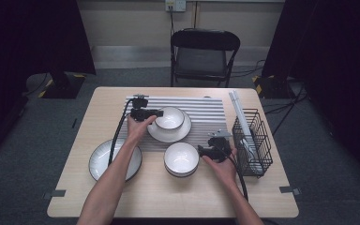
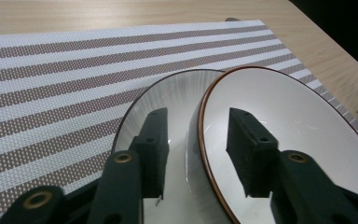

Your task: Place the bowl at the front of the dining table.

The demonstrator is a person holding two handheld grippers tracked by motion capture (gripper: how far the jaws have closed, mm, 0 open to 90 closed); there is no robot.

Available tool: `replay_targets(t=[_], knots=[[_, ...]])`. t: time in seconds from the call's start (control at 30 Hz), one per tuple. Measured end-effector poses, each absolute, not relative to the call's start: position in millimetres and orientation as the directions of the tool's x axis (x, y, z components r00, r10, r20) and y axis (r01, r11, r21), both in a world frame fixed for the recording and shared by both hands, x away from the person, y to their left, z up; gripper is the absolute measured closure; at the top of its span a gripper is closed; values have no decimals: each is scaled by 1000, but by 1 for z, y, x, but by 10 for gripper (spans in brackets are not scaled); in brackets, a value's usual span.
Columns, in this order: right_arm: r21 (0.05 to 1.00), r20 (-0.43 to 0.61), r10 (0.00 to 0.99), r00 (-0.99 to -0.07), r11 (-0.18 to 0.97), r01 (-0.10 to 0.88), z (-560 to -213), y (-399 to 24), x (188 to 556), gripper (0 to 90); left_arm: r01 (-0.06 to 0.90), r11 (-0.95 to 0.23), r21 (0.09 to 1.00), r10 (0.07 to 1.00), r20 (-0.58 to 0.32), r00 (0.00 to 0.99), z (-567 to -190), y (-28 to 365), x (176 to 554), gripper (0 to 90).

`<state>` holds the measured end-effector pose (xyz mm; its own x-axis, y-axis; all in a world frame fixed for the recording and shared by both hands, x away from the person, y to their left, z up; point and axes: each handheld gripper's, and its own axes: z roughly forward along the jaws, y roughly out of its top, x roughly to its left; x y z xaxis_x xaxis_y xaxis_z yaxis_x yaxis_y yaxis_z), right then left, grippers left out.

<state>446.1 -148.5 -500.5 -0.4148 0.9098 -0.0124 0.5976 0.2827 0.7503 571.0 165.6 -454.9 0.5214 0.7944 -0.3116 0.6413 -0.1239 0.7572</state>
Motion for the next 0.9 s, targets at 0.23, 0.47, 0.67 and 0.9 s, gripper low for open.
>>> replay_targets(t=[0.23,0.47,0.67,0.9], knots=[[750,-12,910,-415,283,598,-501,-149,446,250,616,-144,775,786,-289,547,-446,168,566,421],[750,-13,910,-415,283,598,-501,-149,446,250,586,-150,796,772,-276,572,-437,174,559,316],[750,-13,910,-414,283,598,-501,-148,446,250,566,-131,814,768,-279,577,-436,185,552,235],[750,-12,910,-415,283,598,-501,-149,446,250,550,-149,822,769,-253,587,-427,200,544,210]])
